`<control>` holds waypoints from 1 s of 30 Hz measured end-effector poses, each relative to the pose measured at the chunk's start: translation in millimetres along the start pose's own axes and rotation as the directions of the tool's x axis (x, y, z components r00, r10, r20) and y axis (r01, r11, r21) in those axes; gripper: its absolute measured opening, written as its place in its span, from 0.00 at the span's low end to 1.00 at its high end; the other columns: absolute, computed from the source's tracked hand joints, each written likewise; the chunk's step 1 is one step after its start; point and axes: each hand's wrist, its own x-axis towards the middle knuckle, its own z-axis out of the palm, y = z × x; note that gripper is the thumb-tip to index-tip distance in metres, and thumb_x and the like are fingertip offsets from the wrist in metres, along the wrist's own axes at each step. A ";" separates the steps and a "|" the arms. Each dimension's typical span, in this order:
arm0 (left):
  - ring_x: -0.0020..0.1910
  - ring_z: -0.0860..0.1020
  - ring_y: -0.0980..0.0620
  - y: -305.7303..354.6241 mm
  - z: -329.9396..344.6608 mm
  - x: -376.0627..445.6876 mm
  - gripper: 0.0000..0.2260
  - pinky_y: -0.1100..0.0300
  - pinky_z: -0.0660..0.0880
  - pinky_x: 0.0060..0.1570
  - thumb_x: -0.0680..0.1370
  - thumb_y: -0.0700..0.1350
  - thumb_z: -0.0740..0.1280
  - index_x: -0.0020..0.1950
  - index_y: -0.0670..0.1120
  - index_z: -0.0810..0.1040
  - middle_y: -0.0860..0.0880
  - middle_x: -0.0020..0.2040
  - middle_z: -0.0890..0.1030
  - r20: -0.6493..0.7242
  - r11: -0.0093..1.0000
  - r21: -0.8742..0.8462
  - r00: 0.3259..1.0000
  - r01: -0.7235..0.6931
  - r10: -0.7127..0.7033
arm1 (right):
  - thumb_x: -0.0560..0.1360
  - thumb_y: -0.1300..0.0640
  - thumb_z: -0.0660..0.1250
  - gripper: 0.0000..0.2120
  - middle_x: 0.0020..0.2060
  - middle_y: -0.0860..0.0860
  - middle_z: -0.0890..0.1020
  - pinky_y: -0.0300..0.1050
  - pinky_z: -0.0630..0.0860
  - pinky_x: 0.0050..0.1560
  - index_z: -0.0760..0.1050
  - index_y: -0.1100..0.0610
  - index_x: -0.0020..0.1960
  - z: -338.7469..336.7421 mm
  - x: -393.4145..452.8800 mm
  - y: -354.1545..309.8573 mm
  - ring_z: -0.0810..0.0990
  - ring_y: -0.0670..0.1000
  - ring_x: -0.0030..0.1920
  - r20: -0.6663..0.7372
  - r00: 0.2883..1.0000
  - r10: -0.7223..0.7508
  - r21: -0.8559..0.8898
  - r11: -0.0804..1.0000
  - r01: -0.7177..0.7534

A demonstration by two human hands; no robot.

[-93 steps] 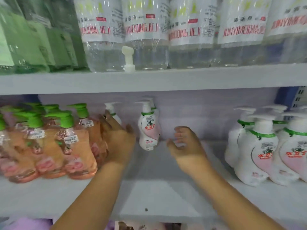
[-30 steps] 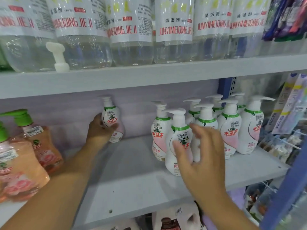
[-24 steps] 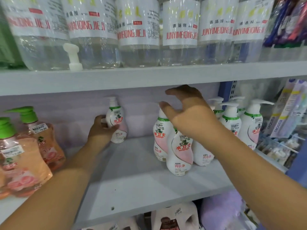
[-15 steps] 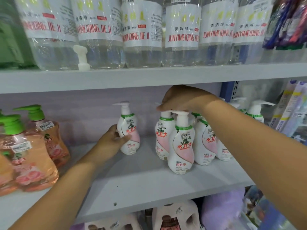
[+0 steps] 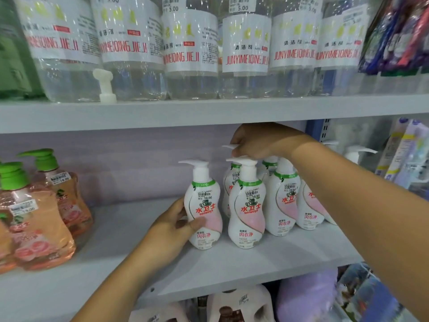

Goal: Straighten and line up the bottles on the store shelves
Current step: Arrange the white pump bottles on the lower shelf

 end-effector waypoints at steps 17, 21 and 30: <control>0.57 0.82 0.62 -7.3 23.1 -14.6 0.18 0.65 0.77 0.56 0.78 0.44 0.72 0.66 0.56 0.76 0.63 0.57 0.84 -0.078 1.000 -0.010 0.997 -0.016 0.015 | 0.75 0.37 0.69 0.16 0.49 0.38 0.79 0.44 0.78 0.52 0.76 0.42 0.60 -5.9 -54.3 3.0 0.79 0.44 0.50 0.095 0.986 -0.138 0.016 0.990 0.137; 0.57 0.82 0.62 -5.9 24.1 -15.9 0.18 0.67 0.77 0.55 0.78 0.43 0.72 0.66 0.56 0.76 0.63 0.57 0.85 -0.079 1.000 -0.013 0.997 -0.025 0.023 | 0.77 0.41 0.70 0.13 0.48 0.38 0.77 0.48 0.79 0.54 0.78 0.45 0.59 -2.4 -43.0 3.7 0.78 0.45 0.48 0.046 0.990 -0.136 0.010 0.991 0.136; 0.56 0.83 0.62 -4.5 26.0 -14.0 0.17 0.72 0.77 0.51 0.79 0.41 0.71 0.65 0.55 0.77 0.62 0.56 0.85 -0.075 0.999 -0.010 0.997 -0.033 0.032 | 0.78 0.43 0.70 0.16 0.53 0.48 0.81 0.48 0.78 0.57 0.79 0.51 0.61 -2.4 -35.9 6.5 0.79 0.51 0.52 0.043 0.985 -0.168 -0.058 0.984 0.170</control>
